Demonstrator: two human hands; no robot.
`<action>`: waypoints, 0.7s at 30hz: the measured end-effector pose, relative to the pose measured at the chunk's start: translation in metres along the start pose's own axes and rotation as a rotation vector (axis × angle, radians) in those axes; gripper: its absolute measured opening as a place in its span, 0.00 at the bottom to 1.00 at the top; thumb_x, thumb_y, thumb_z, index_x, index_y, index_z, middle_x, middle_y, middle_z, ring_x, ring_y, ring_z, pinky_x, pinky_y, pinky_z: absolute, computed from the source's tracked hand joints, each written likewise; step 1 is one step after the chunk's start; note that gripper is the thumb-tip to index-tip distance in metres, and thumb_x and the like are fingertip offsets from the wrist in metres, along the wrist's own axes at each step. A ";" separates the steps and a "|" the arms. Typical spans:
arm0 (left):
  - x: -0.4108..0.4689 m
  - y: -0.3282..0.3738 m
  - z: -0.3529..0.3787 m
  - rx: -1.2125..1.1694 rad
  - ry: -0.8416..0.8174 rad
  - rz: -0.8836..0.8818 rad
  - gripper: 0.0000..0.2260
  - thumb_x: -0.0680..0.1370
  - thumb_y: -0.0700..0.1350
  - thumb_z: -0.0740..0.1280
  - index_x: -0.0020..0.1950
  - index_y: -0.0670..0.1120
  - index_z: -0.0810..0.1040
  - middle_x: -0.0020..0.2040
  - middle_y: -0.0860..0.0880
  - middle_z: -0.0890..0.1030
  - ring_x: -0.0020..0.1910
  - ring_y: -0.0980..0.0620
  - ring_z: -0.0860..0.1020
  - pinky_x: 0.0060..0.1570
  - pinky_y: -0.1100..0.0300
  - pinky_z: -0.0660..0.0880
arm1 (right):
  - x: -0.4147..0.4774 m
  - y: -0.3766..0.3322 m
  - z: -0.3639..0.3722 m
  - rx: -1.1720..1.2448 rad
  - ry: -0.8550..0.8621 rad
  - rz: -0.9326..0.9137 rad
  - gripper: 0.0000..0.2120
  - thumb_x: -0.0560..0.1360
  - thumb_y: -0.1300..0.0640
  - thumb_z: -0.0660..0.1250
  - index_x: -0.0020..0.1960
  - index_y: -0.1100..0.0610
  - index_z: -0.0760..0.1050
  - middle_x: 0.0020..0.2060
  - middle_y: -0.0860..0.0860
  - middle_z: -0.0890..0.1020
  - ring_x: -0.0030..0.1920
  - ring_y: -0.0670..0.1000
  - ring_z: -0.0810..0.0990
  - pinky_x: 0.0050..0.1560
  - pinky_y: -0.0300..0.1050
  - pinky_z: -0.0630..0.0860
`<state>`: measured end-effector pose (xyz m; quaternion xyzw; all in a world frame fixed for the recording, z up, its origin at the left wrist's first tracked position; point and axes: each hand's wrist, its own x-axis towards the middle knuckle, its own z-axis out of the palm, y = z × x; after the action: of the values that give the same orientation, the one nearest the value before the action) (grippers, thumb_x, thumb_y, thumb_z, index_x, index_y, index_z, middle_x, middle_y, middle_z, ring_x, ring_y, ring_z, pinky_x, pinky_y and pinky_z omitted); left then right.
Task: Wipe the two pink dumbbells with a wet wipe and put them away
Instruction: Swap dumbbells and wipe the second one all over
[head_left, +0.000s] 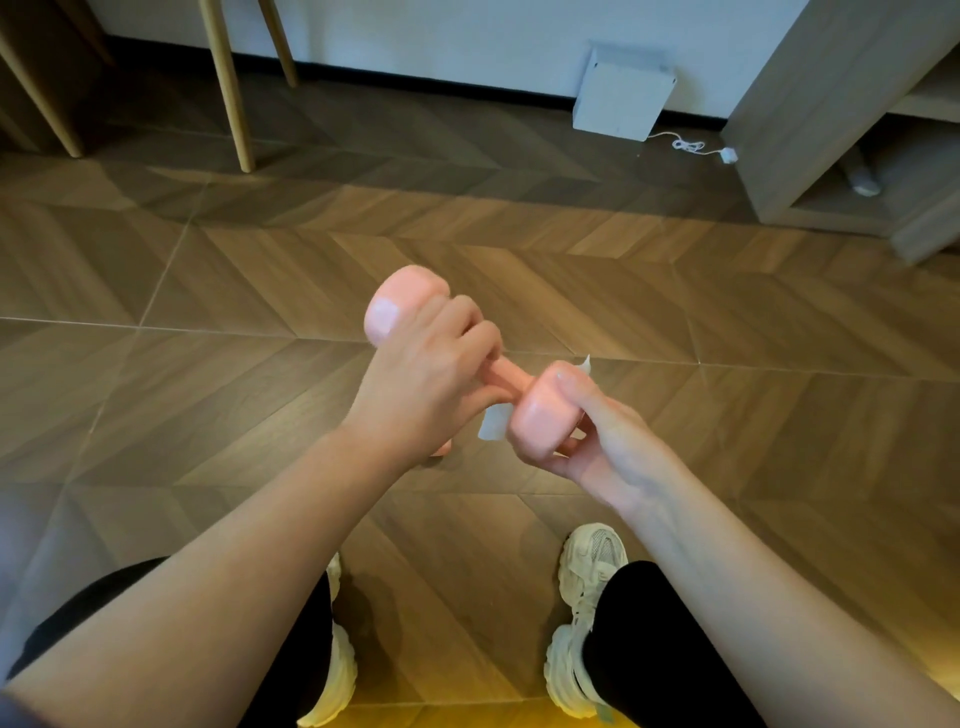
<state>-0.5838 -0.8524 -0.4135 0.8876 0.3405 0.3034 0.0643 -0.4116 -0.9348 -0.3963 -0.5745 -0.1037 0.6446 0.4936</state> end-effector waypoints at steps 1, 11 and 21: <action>-0.002 0.005 -0.001 -0.026 0.030 -0.103 0.14 0.73 0.54 0.70 0.37 0.45 0.73 0.38 0.49 0.75 0.36 0.49 0.71 0.34 0.59 0.62 | -0.001 -0.001 0.001 0.034 0.007 -0.002 0.18 0.64 0.52 0.73 0.50 0.59 0.79 0.44 0.56 0.82 0.45 0.59 0.81 0.46 0.59 0.81; 0.025 0.018 0.002 -1.733 0.398 -1.477 0.11 0.81 0.47 0.67 0.41 0.43 0.73 0.33 0.48 0.78 0.35 0.50 0.80 0.48 0.55 0.78 | -0.004 0.020 0.006 -0.179 -0.230 -0.090 0.24 0.61 0.47 0.81 0.52 0.54 0.80 0.48 0.54 0.84 0.48 0.53 0.82 0.45 0.54 0.81; 0.019 0.025 -0.006 -1.430 0.070 -1.176 0.08 0.80 0.40 0.65 0.41 0.45 0.71 0.29 0.50 0.69 0.24 0.54 0.66 0.28 0.59 0.73 | -0.016 0.015 0.016 -1.427 -0.440 -0.555 0.22 0.64 0.49 0.81 0.51 0.43 0.73 0.46 0.35 0.78 0.49 0.36 0.74 0.50 0.34 0.69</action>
<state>-0.5625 -0.8598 -0.3912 0.3114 0.4697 0.3866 0.7300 -0.4357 -0.9472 -0.3916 -0.5647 -0.7258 0.3750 0.1173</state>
